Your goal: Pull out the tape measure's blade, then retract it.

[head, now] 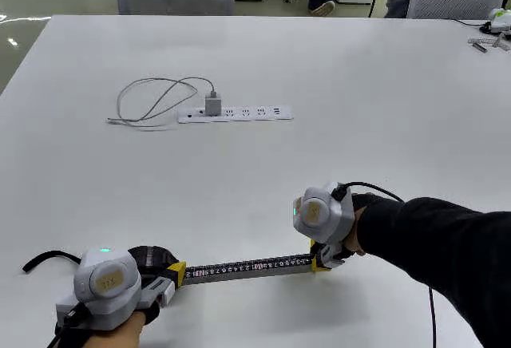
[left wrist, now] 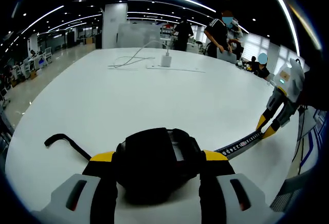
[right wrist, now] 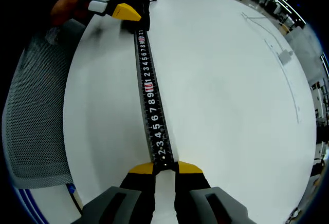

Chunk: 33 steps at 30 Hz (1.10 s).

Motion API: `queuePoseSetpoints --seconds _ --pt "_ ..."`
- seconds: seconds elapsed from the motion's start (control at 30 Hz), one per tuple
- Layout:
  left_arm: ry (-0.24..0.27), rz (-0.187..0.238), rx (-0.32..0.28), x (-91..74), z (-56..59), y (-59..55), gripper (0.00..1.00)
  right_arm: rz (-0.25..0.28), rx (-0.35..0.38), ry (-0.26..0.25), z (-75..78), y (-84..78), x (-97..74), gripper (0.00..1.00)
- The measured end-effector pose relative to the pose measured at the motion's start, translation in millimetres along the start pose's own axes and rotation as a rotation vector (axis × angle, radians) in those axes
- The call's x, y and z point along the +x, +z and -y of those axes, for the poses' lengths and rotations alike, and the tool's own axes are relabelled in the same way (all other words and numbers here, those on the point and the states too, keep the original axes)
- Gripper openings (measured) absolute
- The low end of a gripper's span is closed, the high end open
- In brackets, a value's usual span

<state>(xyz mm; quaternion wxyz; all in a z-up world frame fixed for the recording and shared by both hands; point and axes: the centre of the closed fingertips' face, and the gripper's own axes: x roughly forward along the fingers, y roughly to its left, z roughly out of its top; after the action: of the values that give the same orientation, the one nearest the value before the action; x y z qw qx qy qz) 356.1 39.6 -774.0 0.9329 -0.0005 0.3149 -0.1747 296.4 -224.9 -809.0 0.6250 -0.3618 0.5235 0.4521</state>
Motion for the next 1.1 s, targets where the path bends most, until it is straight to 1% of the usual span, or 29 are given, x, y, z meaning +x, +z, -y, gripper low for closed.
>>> queuePoseSetpoints --seconds 0.1,0.27,1.1 --pt "-0.002 -0.001 -0.001 -0.2 0.1 -0.2 0.61 0.003 0.014 -0.002 0.9 0.9 0.6 0.09" --pt "-0.004 -0.002 -0.003 0.2 0.0 -0.3 0.61 -0.001 0.009 -0.009 0.8 2.8 1.0 0.09" --pt "-0.009 -0.010 -0.005 0.3 0.7 -0.9 0.61 -0.003 0.001 -0.009 -0.4 11.2 2.6 0.09"
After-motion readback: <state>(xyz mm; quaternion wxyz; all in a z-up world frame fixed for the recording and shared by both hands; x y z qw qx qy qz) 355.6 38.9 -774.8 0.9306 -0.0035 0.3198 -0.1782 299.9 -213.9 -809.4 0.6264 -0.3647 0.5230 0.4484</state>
